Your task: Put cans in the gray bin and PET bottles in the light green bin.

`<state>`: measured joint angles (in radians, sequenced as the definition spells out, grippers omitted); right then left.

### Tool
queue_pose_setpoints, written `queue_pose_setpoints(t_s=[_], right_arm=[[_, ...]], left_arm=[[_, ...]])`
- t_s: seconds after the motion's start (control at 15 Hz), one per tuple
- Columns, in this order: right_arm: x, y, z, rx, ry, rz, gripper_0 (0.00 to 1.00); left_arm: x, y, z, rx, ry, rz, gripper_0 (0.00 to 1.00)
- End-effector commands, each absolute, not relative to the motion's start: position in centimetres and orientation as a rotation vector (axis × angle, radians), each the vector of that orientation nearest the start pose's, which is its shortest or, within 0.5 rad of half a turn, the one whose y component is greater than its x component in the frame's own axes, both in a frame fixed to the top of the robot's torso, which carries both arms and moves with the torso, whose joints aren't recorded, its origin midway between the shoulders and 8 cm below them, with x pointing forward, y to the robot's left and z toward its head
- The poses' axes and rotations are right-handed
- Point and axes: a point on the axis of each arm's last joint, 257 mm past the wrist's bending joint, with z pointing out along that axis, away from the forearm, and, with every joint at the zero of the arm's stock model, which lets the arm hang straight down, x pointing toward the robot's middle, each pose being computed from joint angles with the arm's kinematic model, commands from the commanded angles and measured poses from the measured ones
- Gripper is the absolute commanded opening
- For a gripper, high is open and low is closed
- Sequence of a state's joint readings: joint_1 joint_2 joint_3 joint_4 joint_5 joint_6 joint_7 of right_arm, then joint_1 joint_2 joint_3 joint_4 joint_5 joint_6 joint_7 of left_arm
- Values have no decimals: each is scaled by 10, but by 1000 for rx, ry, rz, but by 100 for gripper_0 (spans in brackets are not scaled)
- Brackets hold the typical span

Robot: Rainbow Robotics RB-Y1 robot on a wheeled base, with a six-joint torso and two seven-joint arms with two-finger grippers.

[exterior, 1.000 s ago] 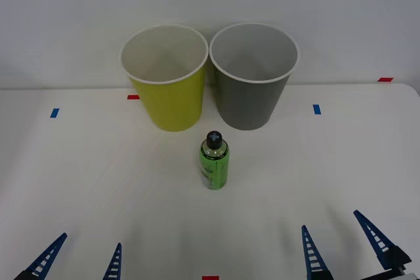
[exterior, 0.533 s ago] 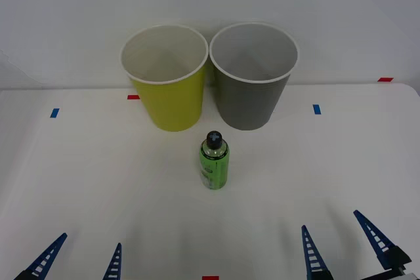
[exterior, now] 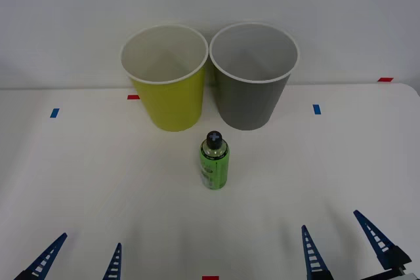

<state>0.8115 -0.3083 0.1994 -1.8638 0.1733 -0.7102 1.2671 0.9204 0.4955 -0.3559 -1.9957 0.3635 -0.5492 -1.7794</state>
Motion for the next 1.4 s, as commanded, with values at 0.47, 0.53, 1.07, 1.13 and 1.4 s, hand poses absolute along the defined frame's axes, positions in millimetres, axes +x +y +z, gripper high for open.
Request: queue_pose_setpoints(t_s=[0.47,0.53,1.07,1.13,1.4], right_arm=[[273,-219,-246,-194,1424,187,100],[273,-219,-246,-194,1424,187,100],[272,-201,-262,-183,1438,227,100],[274,-195,-260,-188,1430,242,100],[296,-161,-251,-254,1387,257,100]], left_arm=[[244,238,-271,142,1620,-69,100],[244,238,-271,142,1620,-69,100],[244,238,-271,142,1620,-69,100],[244,238,-271,142,1620,-69,100],[244,238,-271,142,1620,-69,100]])
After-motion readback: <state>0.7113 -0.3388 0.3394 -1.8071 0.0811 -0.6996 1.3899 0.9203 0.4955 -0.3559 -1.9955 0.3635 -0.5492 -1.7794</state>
